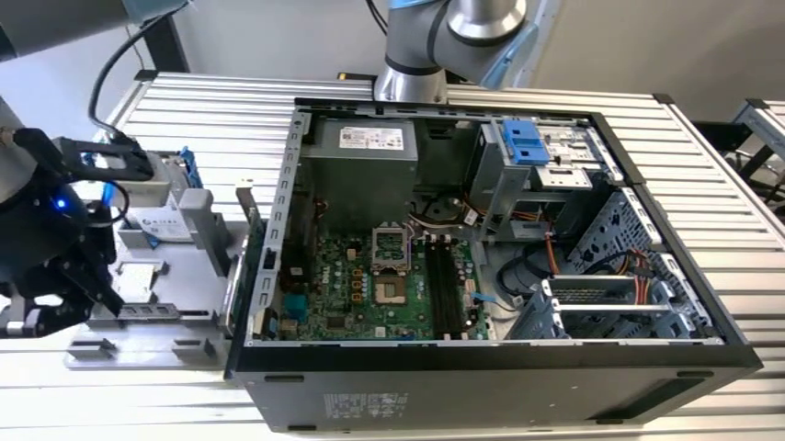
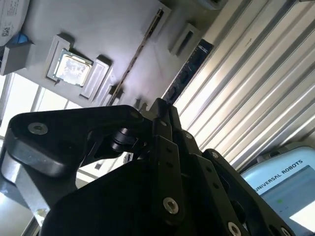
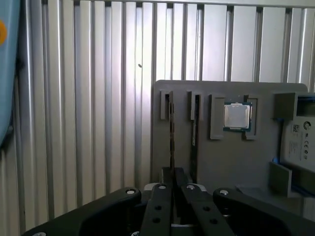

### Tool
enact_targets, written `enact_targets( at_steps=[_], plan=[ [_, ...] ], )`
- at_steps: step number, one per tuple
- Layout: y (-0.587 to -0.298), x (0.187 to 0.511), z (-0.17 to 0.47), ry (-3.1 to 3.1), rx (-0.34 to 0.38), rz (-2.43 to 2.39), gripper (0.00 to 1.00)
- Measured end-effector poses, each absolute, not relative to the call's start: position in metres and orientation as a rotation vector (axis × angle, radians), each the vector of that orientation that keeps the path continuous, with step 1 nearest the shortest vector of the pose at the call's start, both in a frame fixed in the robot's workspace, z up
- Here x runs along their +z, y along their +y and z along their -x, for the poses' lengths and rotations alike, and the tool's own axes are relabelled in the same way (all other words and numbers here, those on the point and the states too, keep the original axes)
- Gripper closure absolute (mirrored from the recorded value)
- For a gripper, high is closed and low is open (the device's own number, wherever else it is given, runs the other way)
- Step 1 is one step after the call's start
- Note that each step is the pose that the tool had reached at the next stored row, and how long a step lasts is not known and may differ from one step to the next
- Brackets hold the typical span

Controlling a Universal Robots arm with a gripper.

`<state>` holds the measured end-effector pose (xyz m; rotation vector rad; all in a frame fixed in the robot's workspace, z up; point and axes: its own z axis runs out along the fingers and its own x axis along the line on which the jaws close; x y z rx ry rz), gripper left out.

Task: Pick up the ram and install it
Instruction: 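Pick up the ram and move it above insertion slot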

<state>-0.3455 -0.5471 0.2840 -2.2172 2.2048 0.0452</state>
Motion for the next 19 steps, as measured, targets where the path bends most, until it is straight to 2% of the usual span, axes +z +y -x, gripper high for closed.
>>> enact_targets(
  at_steps=[19],
  plan=[
    [-0.547,0.366,0.345,2.207,0.043,2.220,1.00]
  ],
)
